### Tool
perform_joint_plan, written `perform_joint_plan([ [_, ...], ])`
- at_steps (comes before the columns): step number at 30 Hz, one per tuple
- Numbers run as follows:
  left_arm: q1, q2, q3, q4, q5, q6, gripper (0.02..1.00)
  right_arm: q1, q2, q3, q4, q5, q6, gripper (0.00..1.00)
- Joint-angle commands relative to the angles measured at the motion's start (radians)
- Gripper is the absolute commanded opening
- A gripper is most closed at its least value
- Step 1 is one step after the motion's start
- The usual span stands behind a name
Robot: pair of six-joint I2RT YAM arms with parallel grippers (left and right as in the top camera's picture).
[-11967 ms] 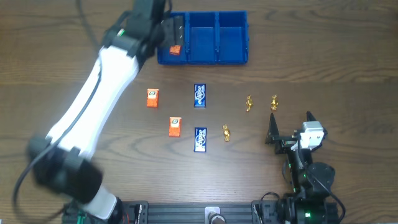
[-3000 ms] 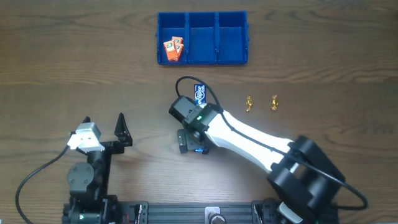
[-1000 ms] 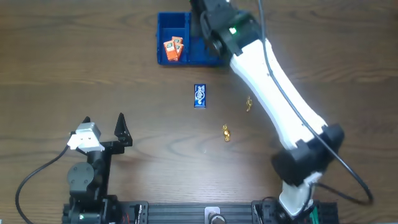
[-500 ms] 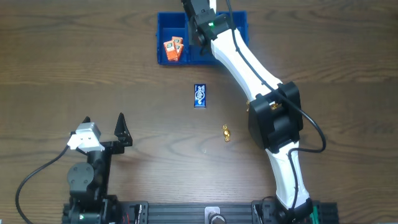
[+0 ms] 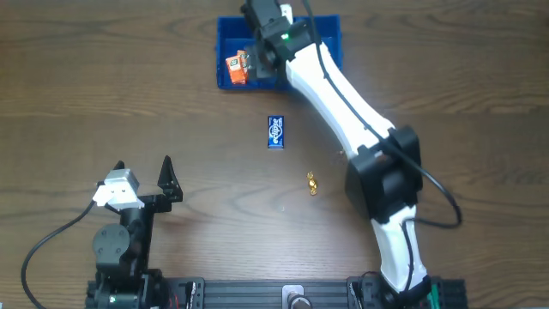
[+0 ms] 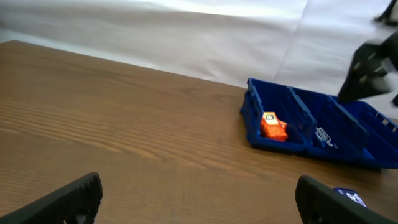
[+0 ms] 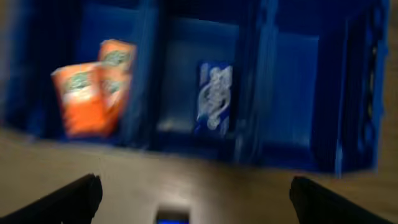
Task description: Sort Candies Into Trays
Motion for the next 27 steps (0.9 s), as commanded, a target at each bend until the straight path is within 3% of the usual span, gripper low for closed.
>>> perform_joint_plan([
  [1,0.006,-0.006,-0.023,-0.034,-0.013,0.014,0.996,0.090,-0.089,-0.094,-0.122,-0.002,0.138,0.998],
  [4,0.006,-0.006,-0.023,-0.034,-0.013,0.014,0.998,0.116,-0.089,-0.231,-0.093,-0.012,0.196,1.000],
  [11,0.006,-0.006,-0.023,-0.034,-0.013,0.014,0.998,0.108,-0.089,-0.520,0.150,-0.124,0.204,0.998],
  [20,0.006,-0.006,-0.023,-0.034,-0.013,0.014,0.998,0.094,-0.071,-0.571,0.220,-0.126,0.234,0.972],
  [23,0.006,-0.006,-0.023,-0.034,-0.013,0.014,0.998,0.083,-0.051,-0.572,0.214,-0.127,0.256,0.897],
  [27,0.006,-0.006,-0.023,-0.034,-0.013,0.014,0.998,0.082,-0.038,-0.572,0.212,-0.129,0.275,0.584],
])
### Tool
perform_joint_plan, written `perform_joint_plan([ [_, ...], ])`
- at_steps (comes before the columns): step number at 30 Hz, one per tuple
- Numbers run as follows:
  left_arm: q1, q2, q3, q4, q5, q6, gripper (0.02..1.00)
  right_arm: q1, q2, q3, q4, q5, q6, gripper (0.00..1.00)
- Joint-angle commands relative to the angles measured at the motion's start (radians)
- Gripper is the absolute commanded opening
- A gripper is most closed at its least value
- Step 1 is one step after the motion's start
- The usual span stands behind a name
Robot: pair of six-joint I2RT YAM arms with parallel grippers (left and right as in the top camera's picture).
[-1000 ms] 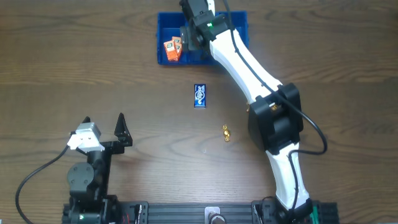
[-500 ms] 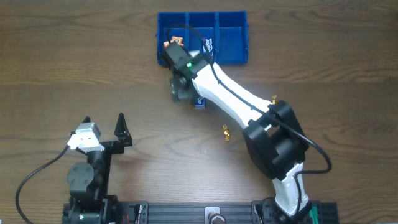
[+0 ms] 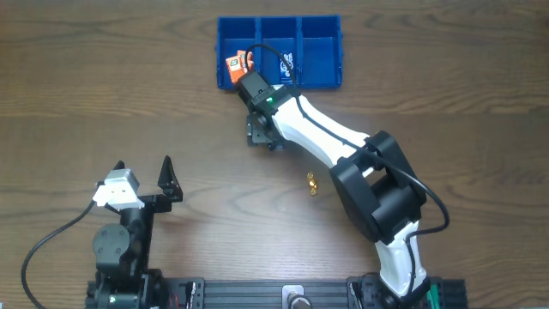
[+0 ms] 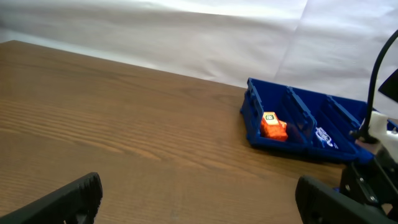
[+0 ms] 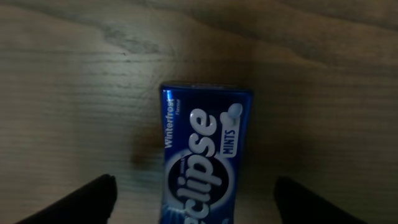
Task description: Sort Candies Into Trays
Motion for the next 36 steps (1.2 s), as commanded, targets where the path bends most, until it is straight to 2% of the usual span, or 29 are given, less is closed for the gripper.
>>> perform_joint_plan([
  [1,0.006,-0.006,-0.023,-0.034,-0.013,0.014,0.996,-0.009,0.029,-0.010,-0.002,0.004,0.041,0.557],
  [8,0.006,-0.006,-0.023,-0.034,-0.013,0.014,0.998,-0.009,0.029,-0.010,-0.002,0.004,0.041,0.301],
  [13,0.006,-0.006,-0.023,-0.034,-0.013,0.014,0.996,0.011,-0.013,-0.008,-0.011,0.018,0.040,0.237],
  [18,0.006,-0.006,-0.023,-0.034,-0.013,0.014,0.998,0.066,-0.241,0.045,-0.063,0.169,0.031,0.220],
  [23,0.006,-0.006,-0.023,-0.034,-0.013,0.014,0.998,0.017,-0.245,0.343,-0.220,0.257,-0.072,0.213],
  [25,0.006,-0.006,-0.023,-0.034,-0.013,0.014,0.998,-0.031,-0.194,0.478,-0.225,0.259,-0.142,0.207],
  [30,0.006,-0.006,-0.023,-0.034,-0.013,0.014,0.996,-0.111,-0.019,0.665,-0.143,0.239,-0.229,0.205],
  [36,0.006,-0.006,-0.023,-0.034,-0.013,0.014,0.998,-0.163,0.156,0.666,-0.021,0.157,-0.226,0.202],
])
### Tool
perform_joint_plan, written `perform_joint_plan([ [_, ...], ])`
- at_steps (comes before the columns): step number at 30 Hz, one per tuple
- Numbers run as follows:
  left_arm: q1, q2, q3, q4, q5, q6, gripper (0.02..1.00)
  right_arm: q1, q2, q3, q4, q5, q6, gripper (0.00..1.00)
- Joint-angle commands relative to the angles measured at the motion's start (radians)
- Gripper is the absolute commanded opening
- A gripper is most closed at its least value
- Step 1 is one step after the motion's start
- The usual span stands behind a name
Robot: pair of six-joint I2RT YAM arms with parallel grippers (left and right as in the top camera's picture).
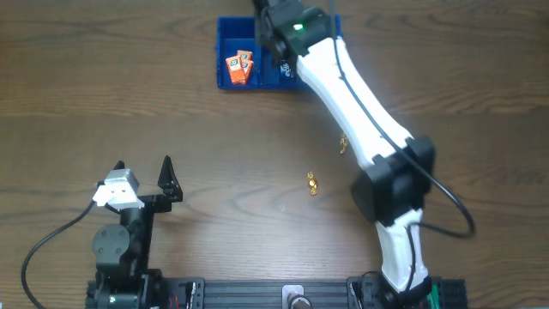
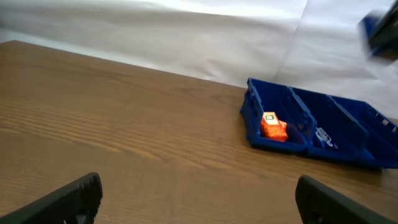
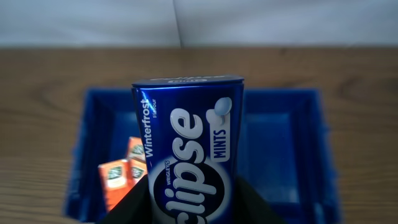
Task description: Sort Candies Into Trays
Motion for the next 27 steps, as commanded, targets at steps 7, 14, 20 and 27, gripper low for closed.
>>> perform_joint_plan([
  [7,0.006,-0.006,-0.023,-0.034,-0.013,0.014,0.998,-0.034,0.123,0.011,0.038,-0.043,-0.024,0.220],
  [14,0.006,-0.006,-0.023,-0.034,-0.013,0.014,0.998,-0.039,0.122,0.011,0.032,-0.035,-0.025,0.724],
  [20,0.006,-0.006,-0.023,-0.034,-0.013,0.014,0.998,0.012,-0.008,-0.025,-0.145,-0.027,-0.025,0.787],
  [27,0.006,-0.006,-0.023,-0.034,-0.013,0.014,0.998,0.117,-0.452,-0.582,-0.116,-0.079,0.013,0.794],
])
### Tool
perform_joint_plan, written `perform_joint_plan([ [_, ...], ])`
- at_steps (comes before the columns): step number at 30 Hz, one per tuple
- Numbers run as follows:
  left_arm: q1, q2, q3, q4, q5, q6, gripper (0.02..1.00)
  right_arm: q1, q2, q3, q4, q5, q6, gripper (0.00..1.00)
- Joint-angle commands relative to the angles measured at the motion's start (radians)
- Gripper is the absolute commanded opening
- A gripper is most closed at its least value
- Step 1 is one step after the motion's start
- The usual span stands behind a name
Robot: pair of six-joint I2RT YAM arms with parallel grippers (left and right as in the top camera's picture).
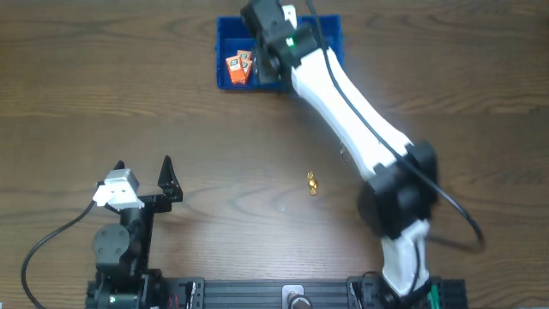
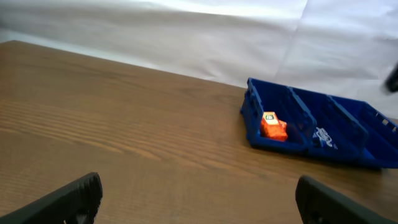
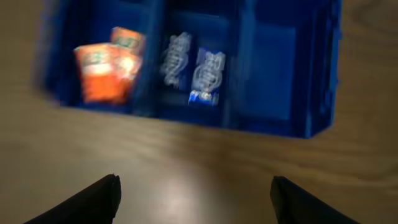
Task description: Sort Candies Into Trays
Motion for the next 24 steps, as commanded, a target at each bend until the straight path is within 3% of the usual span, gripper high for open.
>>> perform_joint_plan([
  [1,0.006,-0.007,-0.023,-0.034,-0.013,0.014,0.998,0.053,-0.309,-0.414,0.060,-0.058,0.064,0.794],
  [5,0.006,-0.006,-0.023,-0.034,-0.013,0.014,0.998,0.056,-0.396,-0.782,0.172,-0.157,0.145,0.790],
  [9,0.006,-0.007,-0.023,-0.034,-0.013,0.014,0.998,0.051,-0.391,-0.958,0.321,-0.182,0.188,0.763],
  [24,0.006,-0.007,-0.023,-0.034,-0.013,0.014,0.998,0.024,-0.338,-1.080,0.391,-0.220,0.216,0.730],
])
